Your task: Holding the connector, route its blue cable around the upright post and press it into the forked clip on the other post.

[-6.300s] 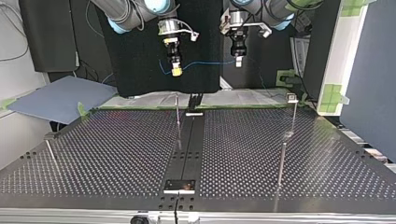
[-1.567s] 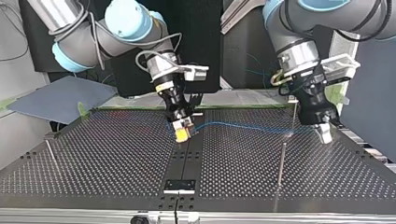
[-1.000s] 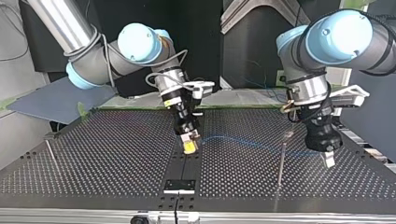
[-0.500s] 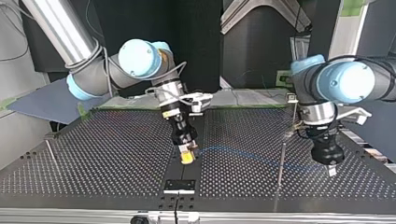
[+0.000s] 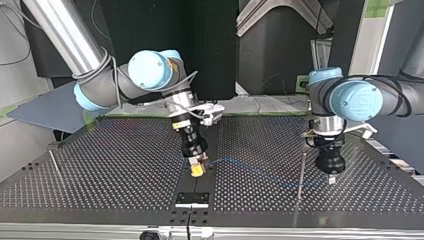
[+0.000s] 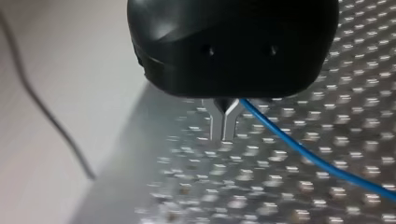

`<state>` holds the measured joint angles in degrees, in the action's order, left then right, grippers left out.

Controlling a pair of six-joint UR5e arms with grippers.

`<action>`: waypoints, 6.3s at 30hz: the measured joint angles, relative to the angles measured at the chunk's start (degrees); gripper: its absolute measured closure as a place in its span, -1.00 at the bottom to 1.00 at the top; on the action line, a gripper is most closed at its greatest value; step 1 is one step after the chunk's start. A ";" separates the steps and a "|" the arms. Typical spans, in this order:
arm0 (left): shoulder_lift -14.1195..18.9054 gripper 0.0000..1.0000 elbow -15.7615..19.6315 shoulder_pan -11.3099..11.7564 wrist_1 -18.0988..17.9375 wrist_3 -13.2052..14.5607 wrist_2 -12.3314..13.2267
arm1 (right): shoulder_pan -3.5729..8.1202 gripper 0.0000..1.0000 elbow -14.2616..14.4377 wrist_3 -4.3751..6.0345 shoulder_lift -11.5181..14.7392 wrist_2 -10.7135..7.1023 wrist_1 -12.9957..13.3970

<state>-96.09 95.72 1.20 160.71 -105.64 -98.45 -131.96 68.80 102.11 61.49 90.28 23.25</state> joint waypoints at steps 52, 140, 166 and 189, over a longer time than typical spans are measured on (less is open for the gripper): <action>-3.89 -0.73 7.70 -1.53 -9.86 -4.87 6.56 | -0.08 1.00 11.68 -4.19 -4.47 2.51 -1.18; -5.09 -0.73 7.70 -3.98 -8.67 -6.33 5.69 | 11.59 1.00 43.79 -0.52 -27.52 12.05 33.85; -5.10 -0.73 7.70 -4.03 -8.65 -6.33 5.09 | 10.99 1.00 40.24 0.04 -39.40 11.67 44.92; -5.10 -0.73 7.71 -4.03 -8.58 -6.33 5.07 | 11.59 1.00 42.96 -0.04 -31.62 12.92 41.68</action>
<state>-101.19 103.43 -2.83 152.13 -111.97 -93.38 -120.37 111.76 102.07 29.87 103.20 64.93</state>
